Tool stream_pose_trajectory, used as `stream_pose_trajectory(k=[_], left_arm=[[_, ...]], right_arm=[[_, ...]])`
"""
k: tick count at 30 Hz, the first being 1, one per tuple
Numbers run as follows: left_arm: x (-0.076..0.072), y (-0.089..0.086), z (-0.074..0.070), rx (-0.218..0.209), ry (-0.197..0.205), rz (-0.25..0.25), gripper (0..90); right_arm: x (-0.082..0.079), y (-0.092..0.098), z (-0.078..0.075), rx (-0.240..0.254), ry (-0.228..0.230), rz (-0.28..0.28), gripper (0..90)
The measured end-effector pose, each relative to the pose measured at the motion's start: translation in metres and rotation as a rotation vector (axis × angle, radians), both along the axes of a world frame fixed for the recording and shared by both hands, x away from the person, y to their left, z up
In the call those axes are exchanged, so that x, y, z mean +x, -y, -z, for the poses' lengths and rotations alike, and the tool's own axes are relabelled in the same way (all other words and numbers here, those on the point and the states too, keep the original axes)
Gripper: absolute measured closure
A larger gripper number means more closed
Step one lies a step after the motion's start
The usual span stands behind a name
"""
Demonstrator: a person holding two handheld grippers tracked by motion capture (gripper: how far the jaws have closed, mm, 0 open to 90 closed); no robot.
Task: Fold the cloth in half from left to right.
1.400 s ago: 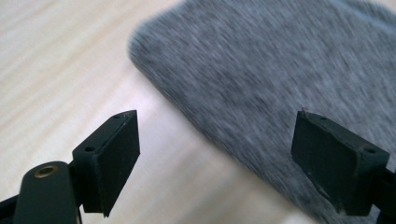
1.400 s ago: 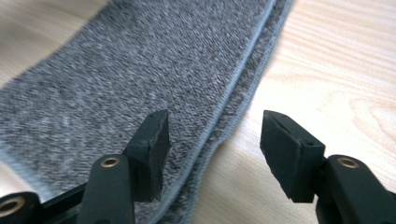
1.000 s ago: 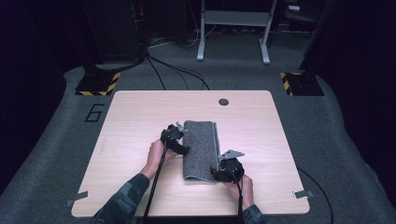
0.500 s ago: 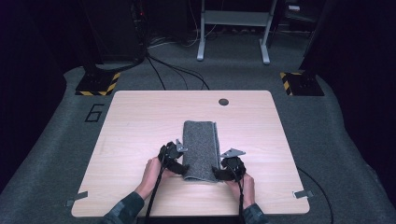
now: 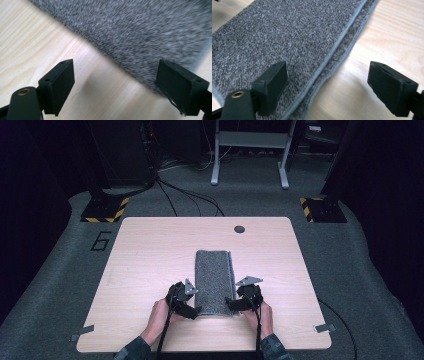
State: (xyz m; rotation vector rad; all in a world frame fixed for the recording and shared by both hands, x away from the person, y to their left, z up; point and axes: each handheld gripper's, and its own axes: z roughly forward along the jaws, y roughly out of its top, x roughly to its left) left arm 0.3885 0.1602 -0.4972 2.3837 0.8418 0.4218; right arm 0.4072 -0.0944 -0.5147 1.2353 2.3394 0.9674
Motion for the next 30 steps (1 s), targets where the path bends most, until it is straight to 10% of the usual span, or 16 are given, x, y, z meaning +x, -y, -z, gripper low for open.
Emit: stream_pose_trajectory(k=[5, 12, 30], left_arm=[[0.018, -0.004, -0.011, -0.071, 0.001, -0.04, 14.1], [0.047, 0.01, 0.007, -0.031, -0.025, -0.073, 12.2], [0.025, 0.0, 0.018, -0.044, -0.017, -0.084, 9.9]], right_arm=[[0.013, -0.002, -0.003, -0.013, -0.007, -0.02, 14.3], [0.026, -0.007, 0.002, -0.027, -0.041, -0.032, 10.5], [0.009, -0.01, 0.007, -0.05, -0.024, -0.051, 5.6]])
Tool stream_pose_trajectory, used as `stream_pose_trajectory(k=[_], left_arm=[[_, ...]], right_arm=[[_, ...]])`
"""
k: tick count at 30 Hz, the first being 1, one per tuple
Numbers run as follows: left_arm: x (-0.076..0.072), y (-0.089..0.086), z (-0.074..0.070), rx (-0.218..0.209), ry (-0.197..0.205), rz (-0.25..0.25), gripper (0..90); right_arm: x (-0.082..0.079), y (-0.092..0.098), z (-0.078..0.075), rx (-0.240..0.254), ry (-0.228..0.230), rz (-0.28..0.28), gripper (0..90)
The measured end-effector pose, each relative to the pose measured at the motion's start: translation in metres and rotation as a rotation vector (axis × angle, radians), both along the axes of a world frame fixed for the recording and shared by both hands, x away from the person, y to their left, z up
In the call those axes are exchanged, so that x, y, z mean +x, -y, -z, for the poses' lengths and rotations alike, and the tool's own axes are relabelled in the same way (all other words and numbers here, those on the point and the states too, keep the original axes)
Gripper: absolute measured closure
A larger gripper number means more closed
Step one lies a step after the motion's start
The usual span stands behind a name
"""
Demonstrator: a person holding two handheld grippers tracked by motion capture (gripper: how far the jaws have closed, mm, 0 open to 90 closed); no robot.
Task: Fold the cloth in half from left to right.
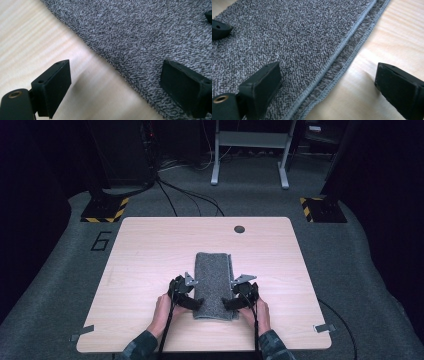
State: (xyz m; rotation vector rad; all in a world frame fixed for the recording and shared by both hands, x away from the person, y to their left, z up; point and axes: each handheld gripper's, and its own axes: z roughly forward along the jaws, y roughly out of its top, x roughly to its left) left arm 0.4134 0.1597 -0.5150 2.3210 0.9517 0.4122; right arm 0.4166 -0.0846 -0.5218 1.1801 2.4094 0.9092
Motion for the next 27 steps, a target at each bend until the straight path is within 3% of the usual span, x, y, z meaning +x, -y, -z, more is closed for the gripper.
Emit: stream_pose_trajectory(k=[8, 16, 23, 25, 27], left_arm=[[-0.025, -0.005, 0.0, 0.005, 0.018, 0.009, 9.6], [-0.01, -0.03, -0.012, -0.07, -0.006, -0.055, 6.9], [0.005, -0.044, -0.016, -0.103, -0.011, -0.094, 6.6], [0.007, -0.047, -0.019, -0.091, -0.014, -0.099, 6.5], [0.013, -0.049, -0.021, -0.104, -0.02, -0.112, 6.3]], right_arm=[[-0.019, -0.002, 0.001, 0.0, 0.003, -0.041, 3.5], [-0.016, 0.012, -0.012, 0.062, 0.017, -0.035, 2.6], [-0.003, 0.016, -0.021, 0.073, 0.024, -0.032, 2.0], [-0.001, 0.015, -0.023, 0.08, 0.014, -0.028, 2.0], [0.003, 0.017, -0.024, 0.088, 0.007, -0.028, 2.0]])
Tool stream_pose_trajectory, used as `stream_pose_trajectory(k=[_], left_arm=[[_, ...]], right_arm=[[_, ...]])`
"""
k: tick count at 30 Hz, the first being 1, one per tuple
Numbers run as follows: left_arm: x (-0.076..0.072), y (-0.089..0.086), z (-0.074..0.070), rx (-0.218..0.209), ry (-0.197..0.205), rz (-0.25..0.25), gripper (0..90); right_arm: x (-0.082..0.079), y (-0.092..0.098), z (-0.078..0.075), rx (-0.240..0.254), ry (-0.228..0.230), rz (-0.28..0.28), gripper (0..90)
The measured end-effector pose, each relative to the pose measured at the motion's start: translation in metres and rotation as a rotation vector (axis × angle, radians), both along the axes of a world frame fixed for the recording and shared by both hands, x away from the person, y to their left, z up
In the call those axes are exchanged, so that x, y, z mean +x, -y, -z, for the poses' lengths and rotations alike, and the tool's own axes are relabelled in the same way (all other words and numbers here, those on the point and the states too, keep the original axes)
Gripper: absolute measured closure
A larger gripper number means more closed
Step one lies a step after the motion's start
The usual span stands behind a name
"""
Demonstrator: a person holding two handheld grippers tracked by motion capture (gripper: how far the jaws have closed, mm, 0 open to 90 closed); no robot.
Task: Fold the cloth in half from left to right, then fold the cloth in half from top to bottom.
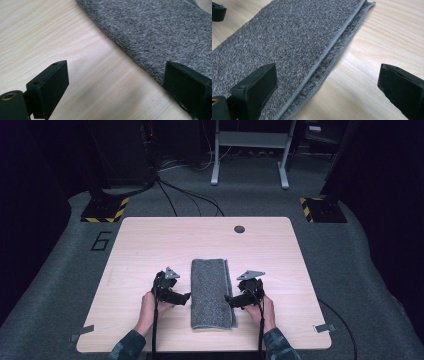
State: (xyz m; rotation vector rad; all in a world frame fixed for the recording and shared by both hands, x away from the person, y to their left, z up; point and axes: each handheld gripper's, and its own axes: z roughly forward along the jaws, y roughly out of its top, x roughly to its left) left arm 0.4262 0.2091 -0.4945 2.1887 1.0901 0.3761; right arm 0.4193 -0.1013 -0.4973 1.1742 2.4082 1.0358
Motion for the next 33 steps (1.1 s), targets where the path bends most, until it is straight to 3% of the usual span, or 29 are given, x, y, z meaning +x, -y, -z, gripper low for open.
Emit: stream_pose_trajectory(k=[1, 8, 14, 16, 20, 25, 27, 29, 32, 33], left_arm=[[0.002, -0.001, -0.001, 0.014, -0.003, 0.003, 6.5], [0.031, 0.005, -0.008, 0.002, 0.017, -0.014, 6.7], [0.062, 0.009, -0.011, -0.038, -0.006, -0.04, 7.9], [0.075, 0.011, -0.009, -0.034, -0.017, -0.055, 8.6], [0.094, 0.013, -0.007, -0.046, -0.039, -0.073, 10.6], [0.116, 0.016, -0.001, -0.033, -0.053, -0.1, 14.7], [0.123, 0.017, 0.0, -0.03, -0.061, -0.112, 15.5], [0.128, 0.017, 0.001, -0.021, -0.053, -0.116, 18.5], [0.134, 0.021, 0.006, -0.029, -0.091, -0.106, 25.3], [0.134, 0.023, 0.007, -0.012, -0.093, -0.101, 27.0]], right_arm=[[0.002, 0.001, -0.001, 0.006, -0.011, 0.004, 2.0], [0.027, 0.0, -0.003, 0.007, -0.023, 0.002, 2.4], [0.059, -0.006, -0.012, 0.039, -0.047, 0.026, 3.4], [0.07, -0.008, -0.013, 0.041, -0.052, 0.03, 3.7], [0.093, -0.015, -0.013, 0.017, -0.076, 0.036, 6.0], [0.12, -0.019, -0.007, 0.027, -0.106, 0.047, 13.8], [0.129, -0.022, -0.006, 0.004, -0.109, 0.055, 17.1], [0.134, -0.025, -0.005, 0.009, -0.109, 0.074, 24.5], [0.143, -0.025, -0.001, 0.009, -0.132, 0.074, 34.7], [0.145, -0.027, 0.001, -0.01, -0.137, 0.088, 36.8]])
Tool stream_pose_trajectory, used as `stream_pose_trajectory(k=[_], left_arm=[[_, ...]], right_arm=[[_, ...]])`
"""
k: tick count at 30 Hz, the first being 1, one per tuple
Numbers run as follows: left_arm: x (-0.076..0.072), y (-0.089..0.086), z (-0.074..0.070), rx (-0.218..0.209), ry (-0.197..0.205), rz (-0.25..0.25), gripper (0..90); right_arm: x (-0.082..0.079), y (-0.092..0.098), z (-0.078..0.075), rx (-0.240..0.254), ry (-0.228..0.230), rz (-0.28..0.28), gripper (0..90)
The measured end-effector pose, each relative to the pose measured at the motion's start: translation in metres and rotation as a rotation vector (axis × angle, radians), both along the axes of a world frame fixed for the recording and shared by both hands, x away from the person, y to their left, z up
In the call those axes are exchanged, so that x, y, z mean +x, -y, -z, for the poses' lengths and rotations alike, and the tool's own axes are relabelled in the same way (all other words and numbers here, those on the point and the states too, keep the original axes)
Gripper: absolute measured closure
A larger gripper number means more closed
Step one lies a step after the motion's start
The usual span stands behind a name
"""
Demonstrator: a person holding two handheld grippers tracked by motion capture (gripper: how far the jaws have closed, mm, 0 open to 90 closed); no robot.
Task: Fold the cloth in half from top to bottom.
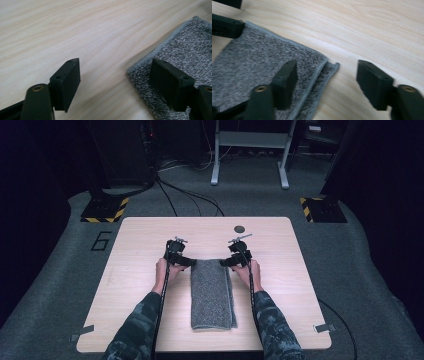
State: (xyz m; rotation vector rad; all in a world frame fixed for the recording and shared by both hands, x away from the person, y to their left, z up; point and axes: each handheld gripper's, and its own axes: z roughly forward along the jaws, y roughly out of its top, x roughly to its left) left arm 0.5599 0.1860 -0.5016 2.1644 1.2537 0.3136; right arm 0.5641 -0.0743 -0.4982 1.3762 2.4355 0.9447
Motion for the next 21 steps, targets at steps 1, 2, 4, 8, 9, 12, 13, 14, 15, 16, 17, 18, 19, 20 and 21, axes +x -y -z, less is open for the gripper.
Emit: stream_pose_trajectory(k=[1, 2, 4, 8, 9, 12, 13, 14, 15, 16, 17, 18, 19, 20, 21], left_arm=[[0.0, 0.001, 0.001, 0.001, -0.002, 0.008, 30.4], [0.001, 0.003, 0.002, 0.015, -0.009, 0.017, 32.7], [0.0, 0.005, 0.003, 0.024, 0.003, 0.025, 37.2], [-0.005, 0.012, 0.003, 0.057, 0.032, 0.052, 47.3], [-0.006, 0.013, 0.003, 0.063, 0.039, 0.054, 51.2], [-0.011, 0.017, 0.004, 0.067, 0.055, 0.073, 61.6], [-0.011, 0.017, 0.004, 0.068, 0.056, 0.079, 64.7], [-0.011, 0.018, 0.004, 0.065, 0.057, 0.084, 67.7], [-0.012, 0.019, 0.004, 0.062, 0.059, 0.081, 70.9], [-0.012, 0.019, 0.004, 0.06, 0.059, 0.08, 72.9], [-0.013, 0.019, 0.004, 0.059, 0.057, 0.081, 75.5], [-0.014, 0.02, 0.005, 0.053, 0.064, 0.075, 78.1], [-0.016, 0.021, 0.005, 0.053, 0.07, 0.076, 79.9], [-0.017, 0.022, 0.006, 0.054, 0.076, 0.069, 82.5], [-0.018, 0.023, 0.006, 0.055, 0.081, 0.075, 84.1]], right_arm=[[0.001, -0.001, 0.001, -0.003, -0.003, 0.005, 39.2], [0.002, -0.001, 0.002, -0.009, -0.001, 0.009, 41.7], [0.004, -0.001, 0.004, -0.013, 0.0, 0.003, 46.2], [0.004, -0.003, 0.006, -0.021, 0.004, 0.015, 55.6], [0.003, -0.004, 0.006, -0.016, 0.003, 0.011, 58.2], [0.0, -0.007, 0.007, -0.031, 0.021, -0.002, 65.6], [0.0, -0.007, 0.007, -0.032, 0.024, -0.004, 67.7], [-0.001, -0.007, 0.008, -0.03, 0.033, -0.005, 70.2], [0.0, -0.006, 0.008, -0.027, 0.036, -0.008, 72.2], [-0.001, -0.006, 0.008, -0.021, 0.035, -0.01, 75.1], [-0.001, -0.006, 0.008, -0.012, 0.031, -0.011, 77.8], [-0.002, -0.006, 0.009, -0.009, 0.031, -0.014, 79.7], [-0.004, -0.006, 0.009, -0.008, 0.031, -0.016, 81.5], [-0.005, -0.007, 0.009, -0.014, 0.04, -0.018, 83.0], [-0.005, -0.007, 0.01, -0.015, 0.043, -0.02, 84.3]])
